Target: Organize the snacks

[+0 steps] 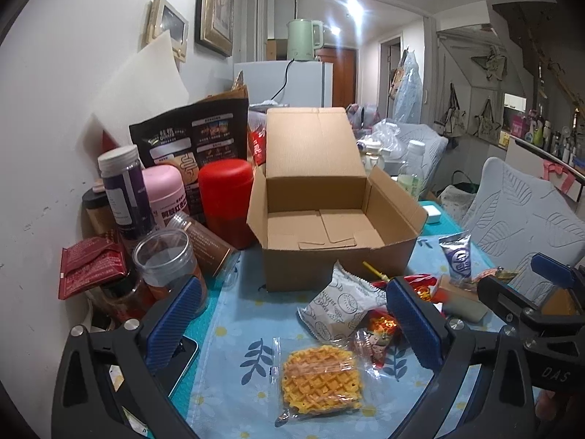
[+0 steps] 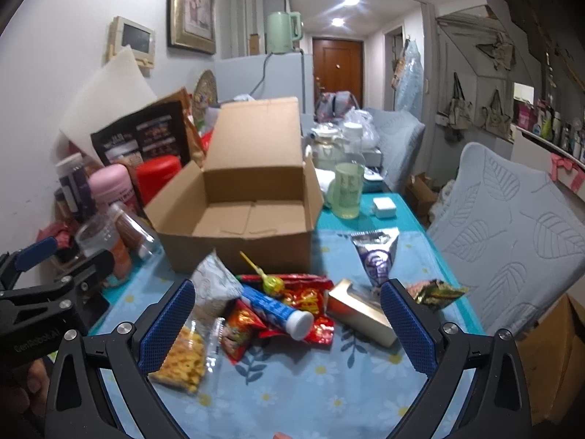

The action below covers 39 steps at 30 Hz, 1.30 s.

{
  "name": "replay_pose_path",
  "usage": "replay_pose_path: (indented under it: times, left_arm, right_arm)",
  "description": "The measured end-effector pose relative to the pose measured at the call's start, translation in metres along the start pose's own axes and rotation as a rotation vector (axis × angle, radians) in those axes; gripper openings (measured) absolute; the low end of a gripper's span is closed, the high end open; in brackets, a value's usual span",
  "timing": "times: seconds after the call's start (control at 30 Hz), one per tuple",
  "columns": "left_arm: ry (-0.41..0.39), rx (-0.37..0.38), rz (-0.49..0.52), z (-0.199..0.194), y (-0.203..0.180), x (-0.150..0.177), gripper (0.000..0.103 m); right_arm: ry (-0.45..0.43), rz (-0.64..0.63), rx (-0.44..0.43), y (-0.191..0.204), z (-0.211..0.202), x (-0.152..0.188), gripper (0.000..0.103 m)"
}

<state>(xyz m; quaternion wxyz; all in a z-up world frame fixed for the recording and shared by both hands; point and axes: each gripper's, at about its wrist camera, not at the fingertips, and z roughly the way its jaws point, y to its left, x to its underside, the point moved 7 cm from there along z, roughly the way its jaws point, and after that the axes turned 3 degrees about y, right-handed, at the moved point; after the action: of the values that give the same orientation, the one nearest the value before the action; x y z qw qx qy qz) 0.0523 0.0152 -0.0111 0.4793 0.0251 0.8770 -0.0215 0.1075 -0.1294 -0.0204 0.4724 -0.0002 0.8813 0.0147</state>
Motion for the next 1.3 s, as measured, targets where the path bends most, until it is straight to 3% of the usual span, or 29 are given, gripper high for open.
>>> replay_pose_path:
  times: [0.23, 0.53, 0.77, 0.93, 1.3]
  left_arm:
    - [0.006, 0.028, 0.001, -0.014, 0.003, 0.009, 0.103]
    - [0.028, 0.043, 0.084, -0.022, 0.011, 0.024, 0.103]
    - [0.164, 0.212, 0.07, 0.004, 0.006, 0.045, 0.103]
    - [0.198, 0.206, 0.028, 0.023, 0.005, 0.058, 0.103]
    - [0.327, 0.165, 0.028, 0.078, -0.025, 0.095, 0.103]
  right_arm:
    - [0.016, 0.005, -0.021, 0.004, -0.011, 0.012, 0.103]
    - [0.075, -0.016, -0.079, 0.018, -0.022, 0.045, 0.103]
    - [0.128, -0.019, -0.142, 0.031, -0.004, 0.064, 0.103]
    - [0.152, -0.009, -0.18, 0.033, 0.013, 0.074, 0.103]
    - [0.204, -0.009, -0.143, 0.0, 0.051, 0.093, 0.103]
